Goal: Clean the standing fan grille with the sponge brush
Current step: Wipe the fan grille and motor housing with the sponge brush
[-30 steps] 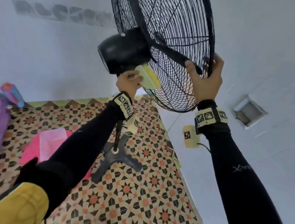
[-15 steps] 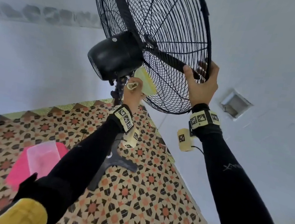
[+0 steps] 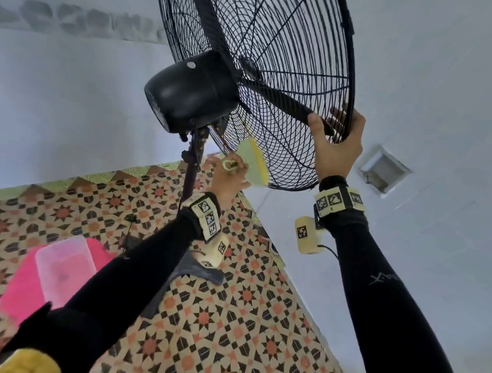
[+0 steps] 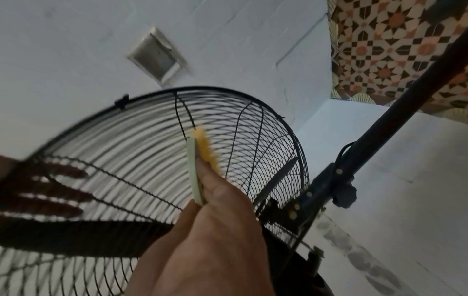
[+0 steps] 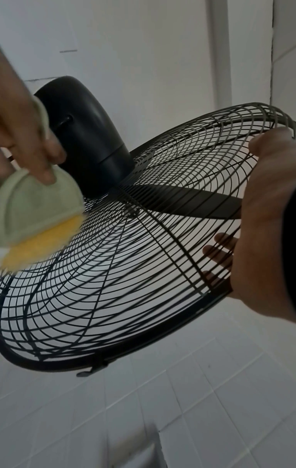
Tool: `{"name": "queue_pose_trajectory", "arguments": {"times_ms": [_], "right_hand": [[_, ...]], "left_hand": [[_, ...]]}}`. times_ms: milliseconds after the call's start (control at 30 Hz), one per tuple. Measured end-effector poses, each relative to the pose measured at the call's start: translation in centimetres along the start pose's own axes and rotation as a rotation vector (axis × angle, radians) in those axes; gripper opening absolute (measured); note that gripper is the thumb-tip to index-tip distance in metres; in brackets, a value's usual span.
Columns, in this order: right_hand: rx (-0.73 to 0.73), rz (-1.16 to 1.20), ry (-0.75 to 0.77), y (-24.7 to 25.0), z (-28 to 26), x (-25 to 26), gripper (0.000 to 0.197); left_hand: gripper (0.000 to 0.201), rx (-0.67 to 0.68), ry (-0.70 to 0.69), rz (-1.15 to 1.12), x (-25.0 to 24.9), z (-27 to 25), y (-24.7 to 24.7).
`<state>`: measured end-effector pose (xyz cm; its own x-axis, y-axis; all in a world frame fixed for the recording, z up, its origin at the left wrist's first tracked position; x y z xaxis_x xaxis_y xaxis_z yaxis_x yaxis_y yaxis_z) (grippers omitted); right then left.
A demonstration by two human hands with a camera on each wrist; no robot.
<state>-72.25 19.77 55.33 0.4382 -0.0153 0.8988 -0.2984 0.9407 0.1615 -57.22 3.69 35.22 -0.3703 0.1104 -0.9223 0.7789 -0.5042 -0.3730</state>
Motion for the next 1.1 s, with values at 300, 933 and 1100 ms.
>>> {"name": "queue_pose_trajectory", "arguments": {"times_ms": [300, 933, 1100], "right_hand": [[-0.001, 0.008, -0.008, -0.1, -0.7, -0.3, 0.073], [0.061, 0.103, 0.053, -0.2, -1.1, -0.1, 0.076], [0.064, 0.12, 0.055, 0.2, -1.1, -0.3, 0.077]], "left_hand": [[0.014, -0.178, 0.001, -0.16, -0.8, 0.6, 1.1], [0.023, -0.17, -0.179, -0.129, 2.5, -4.3, -0.3], [0.031, -0.204, -0.175, -0.095, 1.7, -3.0, -1.3]]}}
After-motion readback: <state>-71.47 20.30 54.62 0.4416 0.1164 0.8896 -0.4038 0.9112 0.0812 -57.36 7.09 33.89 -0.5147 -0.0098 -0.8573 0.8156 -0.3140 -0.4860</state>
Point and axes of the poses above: each hand's wrist, its own z-axis towards the middle knuckle, its own y-axis out of the back of the hand, x = y × z, the point moved 10 cm from there along z, towards the middle knuckle, and after that the axes turned 10 degrees about -y, right-handed, at the moved point
